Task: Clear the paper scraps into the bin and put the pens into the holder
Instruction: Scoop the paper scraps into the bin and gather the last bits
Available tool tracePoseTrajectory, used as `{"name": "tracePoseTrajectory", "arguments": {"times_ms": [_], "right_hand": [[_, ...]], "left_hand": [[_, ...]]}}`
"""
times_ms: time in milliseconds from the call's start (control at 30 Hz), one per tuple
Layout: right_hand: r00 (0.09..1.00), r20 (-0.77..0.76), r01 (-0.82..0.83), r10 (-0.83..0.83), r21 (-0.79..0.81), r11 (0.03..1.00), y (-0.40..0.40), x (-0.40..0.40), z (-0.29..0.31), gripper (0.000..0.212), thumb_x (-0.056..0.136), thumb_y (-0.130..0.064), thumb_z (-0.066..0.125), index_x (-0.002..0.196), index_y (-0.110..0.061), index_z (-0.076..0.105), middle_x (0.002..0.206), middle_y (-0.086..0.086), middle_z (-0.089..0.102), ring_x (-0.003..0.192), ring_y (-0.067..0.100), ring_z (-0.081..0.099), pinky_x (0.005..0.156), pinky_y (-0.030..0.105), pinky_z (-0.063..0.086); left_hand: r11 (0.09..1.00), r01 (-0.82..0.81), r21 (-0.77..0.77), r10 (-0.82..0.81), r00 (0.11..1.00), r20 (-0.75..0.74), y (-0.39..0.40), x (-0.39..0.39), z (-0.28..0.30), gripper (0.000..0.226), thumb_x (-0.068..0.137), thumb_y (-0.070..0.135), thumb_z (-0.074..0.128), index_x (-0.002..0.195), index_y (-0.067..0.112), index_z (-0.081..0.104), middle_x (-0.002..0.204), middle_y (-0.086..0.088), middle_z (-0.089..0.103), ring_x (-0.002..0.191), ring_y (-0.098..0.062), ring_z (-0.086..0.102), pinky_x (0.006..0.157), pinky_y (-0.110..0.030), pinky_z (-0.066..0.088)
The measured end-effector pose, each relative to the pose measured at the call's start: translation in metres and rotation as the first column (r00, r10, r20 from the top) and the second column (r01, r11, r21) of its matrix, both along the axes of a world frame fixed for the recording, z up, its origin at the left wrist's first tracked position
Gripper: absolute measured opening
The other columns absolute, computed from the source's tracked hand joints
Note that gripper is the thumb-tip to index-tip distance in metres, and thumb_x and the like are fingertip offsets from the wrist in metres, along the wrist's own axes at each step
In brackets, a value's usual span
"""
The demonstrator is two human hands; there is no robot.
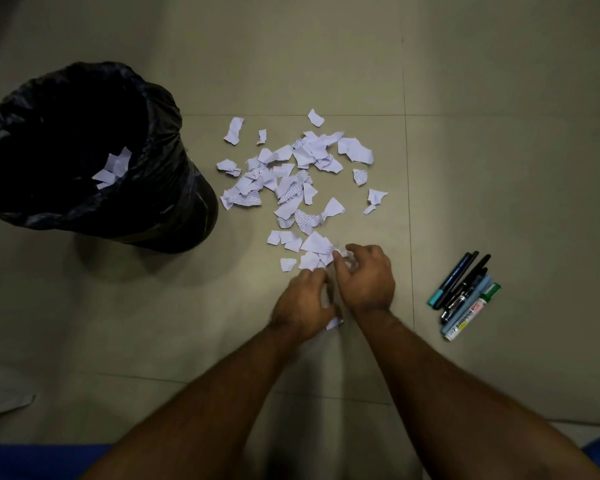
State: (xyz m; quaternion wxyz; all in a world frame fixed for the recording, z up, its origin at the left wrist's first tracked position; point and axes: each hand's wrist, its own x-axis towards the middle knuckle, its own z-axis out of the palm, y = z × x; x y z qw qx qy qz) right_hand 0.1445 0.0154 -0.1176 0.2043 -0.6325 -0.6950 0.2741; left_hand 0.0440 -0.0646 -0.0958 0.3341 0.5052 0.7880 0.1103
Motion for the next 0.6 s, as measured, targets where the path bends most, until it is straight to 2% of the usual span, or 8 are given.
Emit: {"name": "tracePoseTrajectory", "arguments": {"times_ms": [67,133,267,367,433,500,600], "right_hand": [[0.996,0.082,-0.014,0.016,-0.029,0.999,0.002,0.007,-0.001,0.033,0.087,-0.040,0.066,0.111,-0.019,0.071,0.105,0.009,0.064,0.100,0.030,0.060,0.072,0.035,0.049],[0.995,0.085,-0.048,0.056,-0.088,0.995,0.003,0.010,-0.003,0.034,0.085,-0.036,0.066,0.115,-0.020,0.069,0.108,0.010,0.062,0.101,0.032,0.060,0.074,0.037,0.050],[0.991,0.034,-0.128,0.132,-0.115,0.985,0.003,0.008,-0.007,0.038,0.082,-0.033,0.067,0.118,-0.022,0.066,0.112,0.007,0.061,0.103,0.031,0.059,0.079,0.036,0.050],[0.948,0.151,-0.255,0.280,-0.166,0.953,0.011,-0.003,-0.007,0.055,0.081,-0.042,0.066,0.132,-0.026,0.055,0.120,0.006,0.054,0.110,0.029,0.053,0.081,0.038,0.050],[0.916,0.206,-0.316,0.345,-0.162,0.935,0.021,-0.015,-0.009,0.063,0.081,-0.047,0.067,0.136,-0.023,0.048,0.120,0.009,0.051,0.111,0.031,0.051,0.079,0.040,0.049],[0.910,0.218,-0.332,0.353,-0.125,0.935,0.034,-0.029,-0.009,0.067,0.080,-0.050,0.067,0.137,-0.021,0.047,0.119,0.012,0.051,0.110,0.034,0.051,0.077,0.041,0.049],[0.889,0.270,-0.358,0.370,-0.096,0.929,0.060,-0.057,-0.006,0.080,0.075,-0.053,0.069,0.142,-0.017,0.042,0.124,0.014,0.049,0.111,0.035,0.050,0.080,0.042,0.049]], "left_hand": [[0.975,0.195,-0.108,-0.199,0.980,-0.028,-0.004,0.000,-0.002,0.055,0.075,0.046,0.073,0.117,0.018,0.052,0.117,-0.007,0.052,0.105,-0.026,0.052,0.083,-0.034,0.046],[0.960,0.248,-0.130,-0.262,0.960,-0.102,0.004,-0.005,-0.005,0.052,0.079,0.045,0.072,0.116,0.014,0.054,0.118,-0.010,0.051,0.105,-0.029,0.053,0.082,-0.034,0.045],[0.996,0.084,0.005,-0.082,0.985,-0.151,0.027,-0.027,-0.009,0.036,0.086,0.035,0.066,0.109,0.009,0.057,0.117,-0.015,0.053,0.103,-0.034,0.055,0.080,-0.035,0.042],[0.999,0.011,0.038,-0.003,0.977,-0.214,0.040,-0.046,-0.009,0.034,0.085,0.031,0.067,0.109,0.010,0.056,0.117,-0.014,0.052,0.104,-0.033,0.054,0.083,-0.036,0.043],[0.998,-0.018,0.061,0.029,0.982,-0.187,0.048,-0.060,-0.010,0.033,0.080,0.030,0.071,0.105,0.012,0.057,0.115,-0.012,0.052,0.103,-0.033,0.054,0.081,-0.036,0.045],[0.993,-0.038,0.111,0.055,0.986,-0.160,0.059,-0.076,-0.009,0.037,0.075,0.030,0.076,0.103,0.015,0.057,0.113,-0.010,0.051,0.105,-0.031,0.052,0.083,-0.038,0.048],[0.990,-0.029,0.137,0.063,0.966,-0.251,0.083,-0.103,-0.003,0.055,0.073,0.029,0.075,0.121,0.017,0.053,0.123,-0.012,0.048,0.114,-0.031,0.048,0.091,-0.042,0.047]]}}
